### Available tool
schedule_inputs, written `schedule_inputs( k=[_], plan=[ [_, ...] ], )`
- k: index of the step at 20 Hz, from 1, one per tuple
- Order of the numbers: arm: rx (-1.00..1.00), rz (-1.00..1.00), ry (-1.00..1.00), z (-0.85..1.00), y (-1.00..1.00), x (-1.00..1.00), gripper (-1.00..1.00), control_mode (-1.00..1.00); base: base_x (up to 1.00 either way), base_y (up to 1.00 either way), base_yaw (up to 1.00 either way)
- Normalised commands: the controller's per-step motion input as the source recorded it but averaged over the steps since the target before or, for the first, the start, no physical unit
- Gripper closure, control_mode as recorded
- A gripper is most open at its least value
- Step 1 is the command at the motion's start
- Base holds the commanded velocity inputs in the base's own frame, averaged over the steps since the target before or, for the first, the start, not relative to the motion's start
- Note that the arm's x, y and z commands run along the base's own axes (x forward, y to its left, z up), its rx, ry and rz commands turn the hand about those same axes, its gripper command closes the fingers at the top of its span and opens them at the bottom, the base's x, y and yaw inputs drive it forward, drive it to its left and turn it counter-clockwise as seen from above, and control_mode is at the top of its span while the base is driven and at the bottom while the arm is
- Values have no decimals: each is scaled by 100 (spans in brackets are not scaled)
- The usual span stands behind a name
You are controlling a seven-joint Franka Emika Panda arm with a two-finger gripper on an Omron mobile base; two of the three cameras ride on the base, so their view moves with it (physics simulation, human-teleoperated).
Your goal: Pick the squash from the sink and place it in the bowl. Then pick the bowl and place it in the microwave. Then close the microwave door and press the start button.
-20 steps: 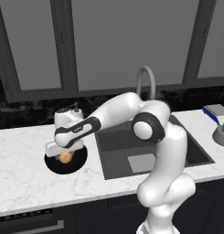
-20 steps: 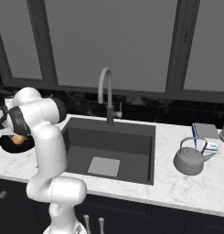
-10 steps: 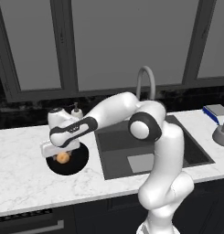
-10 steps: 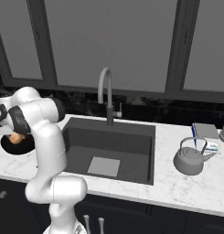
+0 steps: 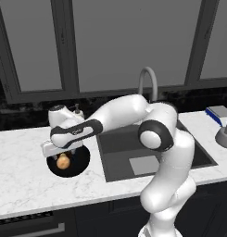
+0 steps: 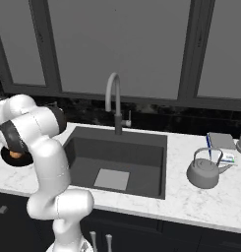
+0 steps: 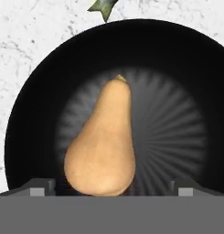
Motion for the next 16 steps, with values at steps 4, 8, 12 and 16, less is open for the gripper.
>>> schedule_inputs(
  k=[4,8,12,16],
  plan=[
    [16,0,-6,33,-91,-44,-100,-100,0,0,0],
    [14,0,-4,14,-84,-29,-100,-100,0,0,0],
    [6,0,-1,8,-36,0,-100,-100,0,0,0],
    [1,0,0,0,-40,0,-100,-100,0,0,0]
  ],
)
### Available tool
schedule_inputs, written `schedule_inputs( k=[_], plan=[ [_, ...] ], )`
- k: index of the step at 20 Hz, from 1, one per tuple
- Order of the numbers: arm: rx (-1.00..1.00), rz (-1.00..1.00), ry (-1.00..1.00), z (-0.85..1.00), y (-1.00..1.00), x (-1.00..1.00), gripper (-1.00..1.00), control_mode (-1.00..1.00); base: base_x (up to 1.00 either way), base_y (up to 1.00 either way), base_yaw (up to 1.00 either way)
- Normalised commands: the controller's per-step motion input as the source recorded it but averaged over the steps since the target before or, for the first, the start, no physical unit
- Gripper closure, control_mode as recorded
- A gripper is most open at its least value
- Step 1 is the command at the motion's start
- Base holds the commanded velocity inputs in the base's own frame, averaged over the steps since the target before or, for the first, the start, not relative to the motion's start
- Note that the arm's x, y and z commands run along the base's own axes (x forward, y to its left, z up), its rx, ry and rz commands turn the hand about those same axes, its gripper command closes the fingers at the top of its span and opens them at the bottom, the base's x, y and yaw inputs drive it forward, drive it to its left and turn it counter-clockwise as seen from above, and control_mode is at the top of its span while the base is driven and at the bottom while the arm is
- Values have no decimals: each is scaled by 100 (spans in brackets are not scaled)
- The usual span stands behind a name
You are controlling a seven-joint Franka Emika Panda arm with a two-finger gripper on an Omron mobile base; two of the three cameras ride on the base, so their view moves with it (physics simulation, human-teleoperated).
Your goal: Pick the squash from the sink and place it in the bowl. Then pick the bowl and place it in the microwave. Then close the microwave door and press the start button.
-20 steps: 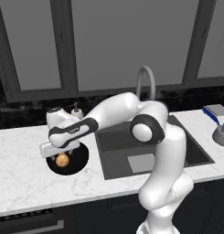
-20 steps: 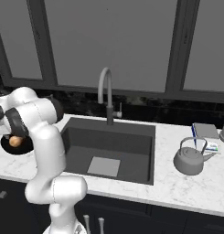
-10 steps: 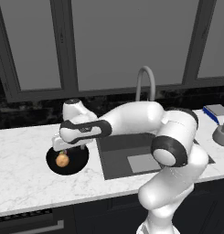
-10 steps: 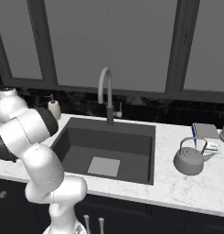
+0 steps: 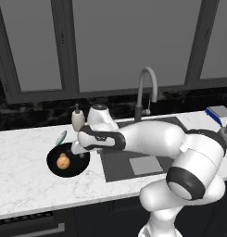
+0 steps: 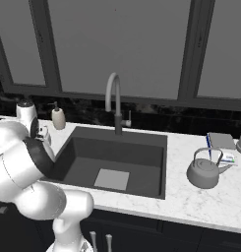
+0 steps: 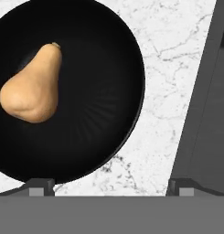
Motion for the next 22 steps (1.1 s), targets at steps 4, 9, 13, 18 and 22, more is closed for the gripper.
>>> schedule_inputs(
  k=[4,9,13,18,22],
  plan=[
    [0,0,5,0,-13,15,-100,-100,0,0,0],
    [0,-1,5,0,0,48,-100,-100,0,0,0],
    [0,-1,2,-7,0,36,-100,-100,0,0,0],
    [0,0,0,-28,15,6,-100,-100,0,0,0],
    [2,0,0,-40,17,3,-100,-100,0,0,0]
  ],
)
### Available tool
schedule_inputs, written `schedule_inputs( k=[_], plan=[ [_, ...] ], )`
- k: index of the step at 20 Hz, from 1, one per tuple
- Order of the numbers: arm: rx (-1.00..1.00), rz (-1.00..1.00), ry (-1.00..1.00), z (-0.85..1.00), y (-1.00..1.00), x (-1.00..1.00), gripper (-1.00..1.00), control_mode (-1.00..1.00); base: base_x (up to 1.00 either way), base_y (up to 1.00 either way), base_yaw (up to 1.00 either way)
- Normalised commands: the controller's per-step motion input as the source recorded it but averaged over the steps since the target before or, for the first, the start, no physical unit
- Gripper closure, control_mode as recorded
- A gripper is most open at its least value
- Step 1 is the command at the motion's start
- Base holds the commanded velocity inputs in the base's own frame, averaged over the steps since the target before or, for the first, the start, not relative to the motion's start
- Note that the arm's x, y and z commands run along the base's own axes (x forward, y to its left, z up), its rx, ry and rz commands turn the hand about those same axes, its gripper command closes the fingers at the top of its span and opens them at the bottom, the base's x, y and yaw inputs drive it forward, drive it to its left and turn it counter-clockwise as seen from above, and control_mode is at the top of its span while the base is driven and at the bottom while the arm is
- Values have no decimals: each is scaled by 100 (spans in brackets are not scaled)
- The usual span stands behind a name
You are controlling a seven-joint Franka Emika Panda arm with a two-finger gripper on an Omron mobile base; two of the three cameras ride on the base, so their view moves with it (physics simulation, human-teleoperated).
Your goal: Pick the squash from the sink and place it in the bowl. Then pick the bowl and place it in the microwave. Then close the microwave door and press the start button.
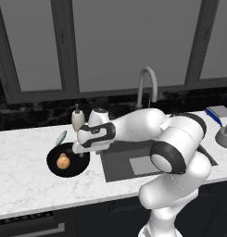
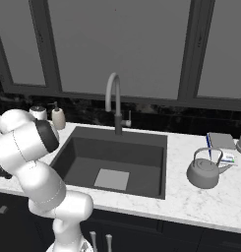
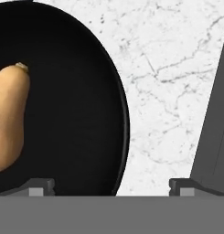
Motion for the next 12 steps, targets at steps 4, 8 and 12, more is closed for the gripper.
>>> schedule_inputs(
  k=[4,8,12],
  plan=[
    [0,0,1,-39,3,21,-100,-100,0,0,0],
    [0,0,3,-33,9,13,100,-100,0,0,0],
    [0,0,0,-10,7,8,100,-100,0,0,0]
  ],
)
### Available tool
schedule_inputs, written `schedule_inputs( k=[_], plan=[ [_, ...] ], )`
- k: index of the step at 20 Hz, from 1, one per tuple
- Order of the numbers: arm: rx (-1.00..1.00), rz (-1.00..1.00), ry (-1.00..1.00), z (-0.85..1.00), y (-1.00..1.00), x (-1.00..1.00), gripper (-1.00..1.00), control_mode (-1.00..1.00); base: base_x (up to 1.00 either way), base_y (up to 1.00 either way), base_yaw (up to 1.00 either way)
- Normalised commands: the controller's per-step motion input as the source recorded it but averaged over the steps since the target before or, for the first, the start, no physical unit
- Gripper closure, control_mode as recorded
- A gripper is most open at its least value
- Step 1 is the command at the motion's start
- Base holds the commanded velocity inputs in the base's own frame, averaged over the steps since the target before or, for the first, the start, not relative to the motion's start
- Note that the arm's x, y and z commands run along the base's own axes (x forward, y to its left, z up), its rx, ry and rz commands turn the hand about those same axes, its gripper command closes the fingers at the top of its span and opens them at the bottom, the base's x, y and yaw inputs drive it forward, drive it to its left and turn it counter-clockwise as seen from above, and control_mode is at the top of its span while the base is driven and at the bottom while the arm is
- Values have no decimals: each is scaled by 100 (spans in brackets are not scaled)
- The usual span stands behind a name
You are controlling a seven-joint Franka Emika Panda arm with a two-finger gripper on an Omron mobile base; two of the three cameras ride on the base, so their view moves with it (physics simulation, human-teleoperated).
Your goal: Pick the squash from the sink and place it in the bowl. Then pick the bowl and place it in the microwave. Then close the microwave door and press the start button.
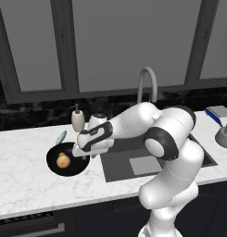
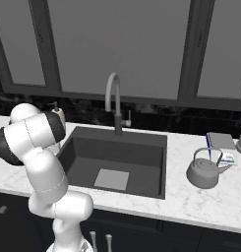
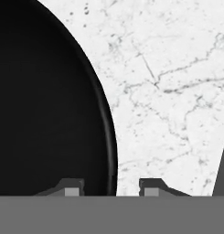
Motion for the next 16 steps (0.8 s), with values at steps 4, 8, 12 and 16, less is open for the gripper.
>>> schedule_inputs(
  k=[4,8,12,16],
  plan=[
    [0,0,0,0,0,0,100,-100,0,0,0],
    [2,-9,-3,26,-24,-32,100,-100,0,0,0],
    [7,-17,-8,57,-32,-42,100,-100,0,0,0],
    [6,-19,-2,68,-33,-32,100,-100,0,0,0]
  ],
)
